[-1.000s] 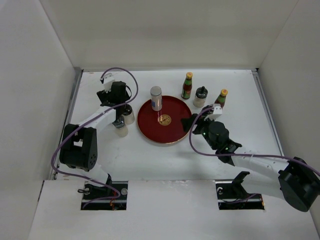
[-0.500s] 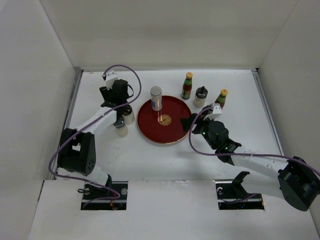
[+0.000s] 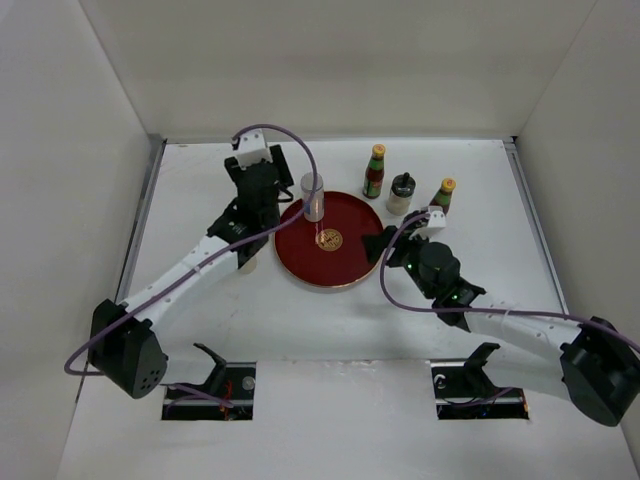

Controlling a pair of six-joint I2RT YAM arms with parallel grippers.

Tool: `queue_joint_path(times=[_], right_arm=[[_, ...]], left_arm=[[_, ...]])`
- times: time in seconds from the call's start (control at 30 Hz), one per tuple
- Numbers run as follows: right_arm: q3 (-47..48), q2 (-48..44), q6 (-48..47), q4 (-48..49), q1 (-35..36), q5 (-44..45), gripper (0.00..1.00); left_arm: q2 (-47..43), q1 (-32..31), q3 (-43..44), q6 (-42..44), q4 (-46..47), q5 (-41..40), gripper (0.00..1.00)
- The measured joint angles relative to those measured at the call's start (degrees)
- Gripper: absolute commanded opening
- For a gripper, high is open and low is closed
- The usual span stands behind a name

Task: Organize the condiment bottles

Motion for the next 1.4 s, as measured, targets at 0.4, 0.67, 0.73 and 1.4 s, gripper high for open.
queue_joint_path(times=[0.4,0.67,0.73,1.4], right_arm=[[0.0,-1.3,0.0,0.0,-0.1,0.0,1.0],[0.0,-2.4,0.0,0.0,-0.3,0.1,1.0],[0.0,-2.3,0.0,0.0,-0.3,0.1,1.0],[0.0,-2.1,0.0,0.0,-0.3,0.1,1.0]], left_arm=[[9.5,-5.0,-0.5,-3.5,-2.9,3.8,0.38],[15.9,-5.1,-0.9,-5.3,-3.2,5.6,0.39],[16.9,-5.1,-0.9,-5.5,-3.2,5.7,0.4],[10.6,-6.8,-6.1,-4.8,-0.9,4.0,0.93]])
